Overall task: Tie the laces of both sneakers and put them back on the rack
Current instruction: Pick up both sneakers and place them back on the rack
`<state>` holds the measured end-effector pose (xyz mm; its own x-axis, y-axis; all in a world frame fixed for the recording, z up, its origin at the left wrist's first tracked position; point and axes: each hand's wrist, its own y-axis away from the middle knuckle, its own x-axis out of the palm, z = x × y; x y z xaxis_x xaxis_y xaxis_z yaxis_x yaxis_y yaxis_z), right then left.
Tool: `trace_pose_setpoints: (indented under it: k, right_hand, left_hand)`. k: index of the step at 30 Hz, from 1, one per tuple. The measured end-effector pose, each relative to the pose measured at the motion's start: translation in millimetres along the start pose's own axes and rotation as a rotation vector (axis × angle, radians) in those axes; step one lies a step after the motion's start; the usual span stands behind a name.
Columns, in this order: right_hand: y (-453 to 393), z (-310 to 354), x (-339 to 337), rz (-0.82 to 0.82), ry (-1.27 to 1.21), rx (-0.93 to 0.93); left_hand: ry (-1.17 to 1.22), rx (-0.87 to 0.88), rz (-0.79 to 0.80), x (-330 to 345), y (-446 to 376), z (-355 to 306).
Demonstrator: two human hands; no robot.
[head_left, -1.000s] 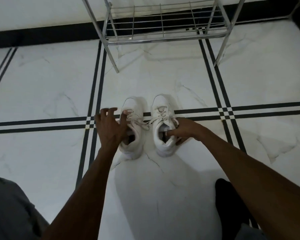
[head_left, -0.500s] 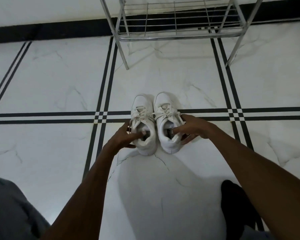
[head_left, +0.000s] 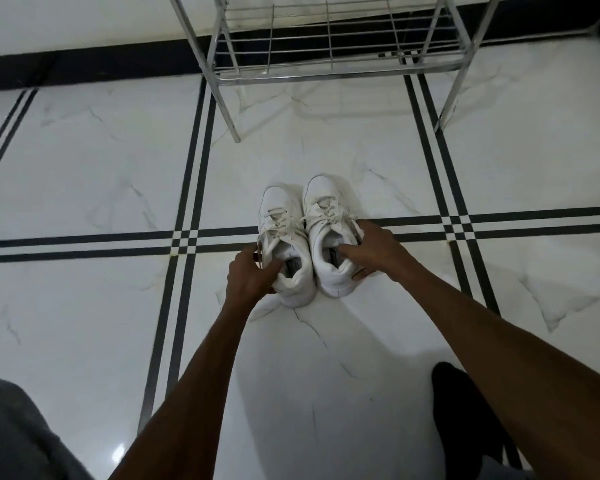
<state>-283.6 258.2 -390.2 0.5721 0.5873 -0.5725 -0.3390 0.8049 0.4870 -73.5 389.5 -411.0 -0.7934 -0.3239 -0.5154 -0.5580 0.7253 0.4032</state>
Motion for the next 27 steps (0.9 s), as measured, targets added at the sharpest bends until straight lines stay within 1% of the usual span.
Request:
trace_pose_setpoints:
  k: [3, 6, 10, 13, 20, 27]
  right_hand:
    - [-6, -5, -8, -0.030, -0.012, -0.028]
    - [-12, -8, -19, -0.069, -0.043, -0.072]
    - [-4, -4, -36, -0.096, -0.084, -0.106]
    - [11, 8, -61, -0.081, -0.134, -0.074]
    - [67, 65, -143, 0.039, -0.228, -0.021]
    - [133, 149, -240, 0.074, -0.287, 0.038]
  left_hand:
    - [0.002, 0.033, -0.029, 11, -2, -3]
    - [0.060, 0.068, -0.038, 21, 1, -17]
    - [0.091, 0.040, -0.021, 21, 7, -38]
    - [0.073, 0.015, -0.040, 13, 20, -66]
    - [0.046, 0.015, -0.051, -31, 77, -169]
    - [0.009, -0.008, -0.039, -91, 132, -293]
